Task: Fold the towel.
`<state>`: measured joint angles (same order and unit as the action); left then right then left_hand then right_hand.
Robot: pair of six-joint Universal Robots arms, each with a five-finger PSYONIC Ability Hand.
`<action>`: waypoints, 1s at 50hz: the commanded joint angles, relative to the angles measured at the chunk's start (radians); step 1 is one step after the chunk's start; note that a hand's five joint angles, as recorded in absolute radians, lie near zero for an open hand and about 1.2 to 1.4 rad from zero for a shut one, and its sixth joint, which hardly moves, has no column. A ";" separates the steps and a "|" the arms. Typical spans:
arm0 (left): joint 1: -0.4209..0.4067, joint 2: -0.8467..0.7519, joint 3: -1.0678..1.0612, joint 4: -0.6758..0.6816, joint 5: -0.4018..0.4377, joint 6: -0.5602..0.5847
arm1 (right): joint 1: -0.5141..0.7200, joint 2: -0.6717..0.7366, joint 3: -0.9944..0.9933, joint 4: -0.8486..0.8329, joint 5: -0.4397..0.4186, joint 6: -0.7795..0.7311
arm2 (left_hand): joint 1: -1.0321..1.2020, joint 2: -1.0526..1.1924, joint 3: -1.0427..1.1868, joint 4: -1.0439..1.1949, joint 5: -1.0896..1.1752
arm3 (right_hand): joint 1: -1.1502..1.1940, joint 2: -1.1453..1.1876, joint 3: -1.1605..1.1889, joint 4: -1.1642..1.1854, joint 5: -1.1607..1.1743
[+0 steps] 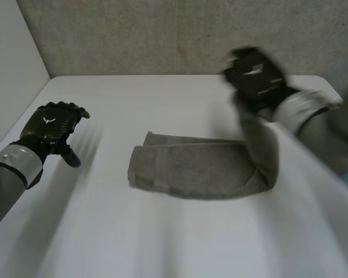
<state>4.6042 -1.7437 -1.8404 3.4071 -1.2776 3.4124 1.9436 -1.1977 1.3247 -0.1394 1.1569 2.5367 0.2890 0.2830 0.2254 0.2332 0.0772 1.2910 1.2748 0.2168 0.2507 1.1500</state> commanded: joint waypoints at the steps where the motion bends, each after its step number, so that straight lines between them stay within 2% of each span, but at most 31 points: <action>1: -0.002 0.007 -0.003 0.000 -0.002 -0.030 | 0.297 0.225 -0.071 -0.110 0.046 -0.029 | -0.061 -0.055 -0.051 -0.059 -0.024 | 0.105 0.122 -0.042 -0.076 0.072; 4: -0.002 0.007 -0.003 0.000 -0.002 -0.030 | 0.330 0.276 -0.090 -0.115 0.049 -0.033 | -0.061 -0.055 -0.051 -0.059 -0.024 | 0.105 0.122 -0.042 -0.076 0.072; 6: -0.007 0.007 -0.005 0.000 -0.002 -0.030 | 0.380 0.378 -0.126 -0.115 0.056 -0.070 | -0.061 -0.055 -0.051 -0.059 -0.024 | 0.105 0.122 -0.042 -0.076 0.072; 8: -0.010 0.006 -0.003 0.000 -0.002 -0.030 | 0.392 0.418 -0.137 -0.115 0.067 -0.100 | -0.061 -0.055 -0.051 -0.059 -0.024 | 0.105 0.122 -0.042 -0.076 0.072; 9: -0.011 0.006 -0.003 0.000 -0.002 -0.030 | 0.402 0.441 -0.137 -0.115 0.084 -0.134 | -0.061 -0.055 -0.051 -0.059 -0.024 | -0.132 -0.116 -0.042 -0.076 -0.166; 10: -0.011 0.006 -0.003 0.000 -0.002 -0.030 | 0.402 0.441 -0.137 -0.115 0.084 -0.134 | -0.061 -0.055 -0.051 -0.059 -0.024 | -0.134 -0.118 -0.042 -0.076 -0.168; 11: -0.013 0.006 -0.002 0.001 -0.002 -0.030 | 0.406 0.445 -0.131 -0.117 0.104 -0.162 | -0.061 -0.055 -0.051 -0.059 -0.024 | -0.873 -0.856 -0.042 -0.076 -0.906; 12: -0.014 0.004 0.003 0.004 -0.002 -0.030 | 0.409 0.435 -0.125 -0.117 0.121 -0.174 | -0.064 -0.058 -0.051 -0.059 -0.026 | -1.116 -1.100 -0.042 -0.076 -1.150; 15: -0.018 0.003 0.009 0.006 -0.002 -0.031 | 0.408 0.411 -0.117 -0.117 0.136 -0.162 | -0.064 -0.058 -0.051 -0.059 -0.026 | -1.116 -1.100 -0.042 -0.076 -1.150; 17: -0.037 0.001 0.027 0.009 -0.002 -0.045 | 0.387 0.324 -0.075 -0.117 0.161 -0.081 | -0.064 -0.058 -0.051 -0.059 -0.026 | -1.116 -1.100 -0.042 -0.076 -1.150; 18: -0.038 0.001 0.027 0.009 -0.002 -0.045 | 0.386 0.323 -0.074 -0.117 0.161 -0.081 | -0.064 -0.058 -0.051 -0.059 -0.026 | -1.116 -1.100 -0.042 -0.076 -1.150; 20: -0.082 -0.004 0.067 0.009 -0.002 -0.080 | 0.330 0.210 -0.007 -0.117 0.168 0.060 | -0.061 -0.055 -0.051 -0.059 -0.024 | -1.116 -1.100 -0.042 -0.076 -1.150; 23: -0.110 -0.005 0.089 0.011 -0.002 -0.104 | 0.294 0.152 0.030 -0.117 0.167 0.139 | -0.058 -0.052 -0.051 -0.059 -0.021 | -1.116 -1.100 -0.042 -0.076 -1.150; 25: -0.154 -0.007 0.125 0.012 -0.002 -0.154 | 0.223 0.052 0.095 -0.103 0.156 0.259 | -0.052 -0.046 -0.051 -0.059 -0.015 | -1.116 -1.100 -0.042 -0.076 -1.150; 27: -0.171 -0.010 0.145 0.012 -0.002 -0.177 | 0.193 0.017 0.129 -0.088 0.153 0.290 | -0.052 -0.046 -0.051 -0.059 -0.015 | -1.116 -1.100 -0.042 -0.076 -1.150; 31: -0.215 -0.034 0.188 0.014 -0.003 -0.216 | 0.135 -0.036 0.197 -0.039 0.145 0.297 | -0.049 -0.043 -0.051 -0.059 -0.012 | -1.116 -1.100 -0.042 -0.076 -1.150; 33: -0.295 -0.089 0.237 0.011 -0.003 -0.254 | 0.074 -0.068 0.267 0.016 0.145 0.286 | -0.040 -0.034 -0.051 -0.059 -0.003 | -1.116 -1.100 -0.042 -0.076 -1.150; 34: -0.295 -0.089 0.237 0.011 -0.003 -0.254 | 0.074 -0.068 0.268 0.017 0.145 0.286 | -0.040 -0.034 -0.051 -0.059 -0.003 | -1.116 -1.100 -0.042 -0.076 -1.150; 36: -0.358 -0.135 0.268 0.009 -0.005 -0.277 | 0.009 -0.091 0.359 0.032 0.142 0.257 | -0.037 -0.031 -0.051 -0.059 0.000 | -1.116 -1.100 -0.042 -0.076 -1.150; 42: -0.395 -0.221 0.290 0.012 -0.025 -0.275 | -0.068 -0.108 0.476 0.011 0.141 0.215 | -0.034 -0.028 -0.051 -0.059 0.003 | -1.116 -1.100 -0.042 -0.076 -1.150; 46: -0.427 -0.286 0.314 0.011 -0.089 -0.272 | -0.091 -0.086 0.545 -0.060 0.139 0.209 | -0.034 -0.028 -0.051 -0.059 0.003 | -1.116 -1.100 -0.042 -0.076 -1.150; 48: -0.438 -0.292 0.317 0.009 -0.108 -0.269 | -0.098 -0.072 0.564 -0.101 0.138 0.209 | -0.037 -0.031 -0.051 -0.059 0.000 | -1.024 -1.008 -0.042 -0.076 -1.058; 50: -0.442 -0.293 0.316 0.009 -0.120 -0.269 | -0.104 -0.031 0.577 -0.176 0.135 0.205 | -0.037 -0.031 -0.051 -0.059 0.000 | -0.825 -0.809 -0.042 -0.076 -0.859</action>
<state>4.1799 -2.0136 -1.5302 3.4178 -1.3506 3.1372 1.8513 -1.2899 1.8592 -0.1840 1.2961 2.7455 0.2891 0.2821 0.2255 0.2331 0.0769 0.2567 0.2454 0.2168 0.2507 0.0653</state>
